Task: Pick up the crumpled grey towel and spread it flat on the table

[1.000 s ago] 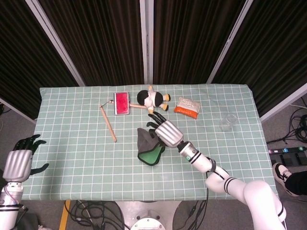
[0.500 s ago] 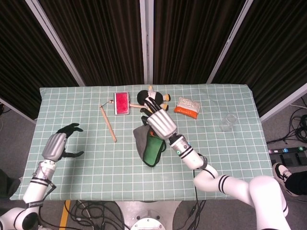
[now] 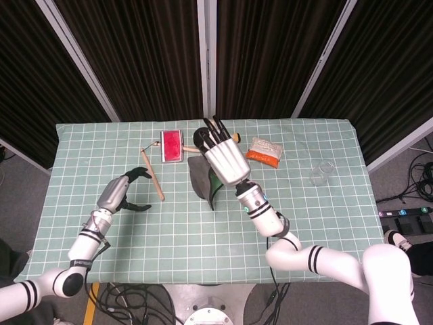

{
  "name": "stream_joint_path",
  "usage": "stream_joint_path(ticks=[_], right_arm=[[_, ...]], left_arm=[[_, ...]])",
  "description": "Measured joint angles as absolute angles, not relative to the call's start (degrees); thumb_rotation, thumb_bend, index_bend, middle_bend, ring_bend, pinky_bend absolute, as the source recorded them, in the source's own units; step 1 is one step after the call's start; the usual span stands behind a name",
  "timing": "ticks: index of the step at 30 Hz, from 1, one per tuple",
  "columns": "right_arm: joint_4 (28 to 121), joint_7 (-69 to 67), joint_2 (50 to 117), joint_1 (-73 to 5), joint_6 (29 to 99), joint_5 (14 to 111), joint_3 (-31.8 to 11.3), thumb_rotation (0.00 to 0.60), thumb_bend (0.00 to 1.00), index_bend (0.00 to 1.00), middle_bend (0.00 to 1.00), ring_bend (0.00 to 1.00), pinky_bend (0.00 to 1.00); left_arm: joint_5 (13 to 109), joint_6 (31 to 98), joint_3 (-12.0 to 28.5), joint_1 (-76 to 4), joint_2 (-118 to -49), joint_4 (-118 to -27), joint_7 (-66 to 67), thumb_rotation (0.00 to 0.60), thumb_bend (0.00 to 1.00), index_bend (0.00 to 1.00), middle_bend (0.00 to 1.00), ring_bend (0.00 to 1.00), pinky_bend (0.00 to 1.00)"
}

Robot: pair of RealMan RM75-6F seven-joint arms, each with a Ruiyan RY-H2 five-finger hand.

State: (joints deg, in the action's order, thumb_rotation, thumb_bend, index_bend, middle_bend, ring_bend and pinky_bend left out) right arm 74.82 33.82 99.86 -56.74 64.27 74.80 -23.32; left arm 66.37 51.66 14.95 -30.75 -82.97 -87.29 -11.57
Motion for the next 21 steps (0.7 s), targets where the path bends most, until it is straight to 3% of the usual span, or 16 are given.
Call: stream_joint_path(ticks=[4, 8, 13, 21], right_arm=[[77.31, 37.67, 99.45, -57.67, 64.75, 73.6, -23.6, 0.6, 0.5, 0.74, 0.24, 0.01, 0.0], [76.5, 41.45, 100.84, -59.72, 63.93, 72.26, -23.72, 0.6, 0.5, 0.74, 0.24, 0.01, 0.0], [73.45, 46.31, 104.71, -63.19, 62.72, 69.09, -24.31, 0.6, 0.5, 0.74, 0.24, 0.01, 0.0], [68.18, 49.84, 109.72, -67.58, 61.44, 64.84, -25.48, 0.6, 0.5, 0.74, 0.24, 0.01, 0.0]], left_arm=[[65.24, 51.34, 14.6, -31.11, -83.37, -87.18, -11.11, 0.581, 0.0, 0.35, 0.26, 0.2, 0.24], [63.81, 51.08, 14.35, -31.73, -83.9, -87.04, -9.33, 0.462, 0.0, 0.35, 0.26, 0.2, 0.24], [60.41, 50.45, 14.36, -33.1, -85.25, -86.6, -6.47, 0.359, 0.0, 0.36, 0.26, 0.2, 0.24], [55.9, 49.34, 14.27, -35.68, -87.65, -85.29, -1.58, 0.295, 0.0, 0.36, 0.26, 0.2, 0.25]])
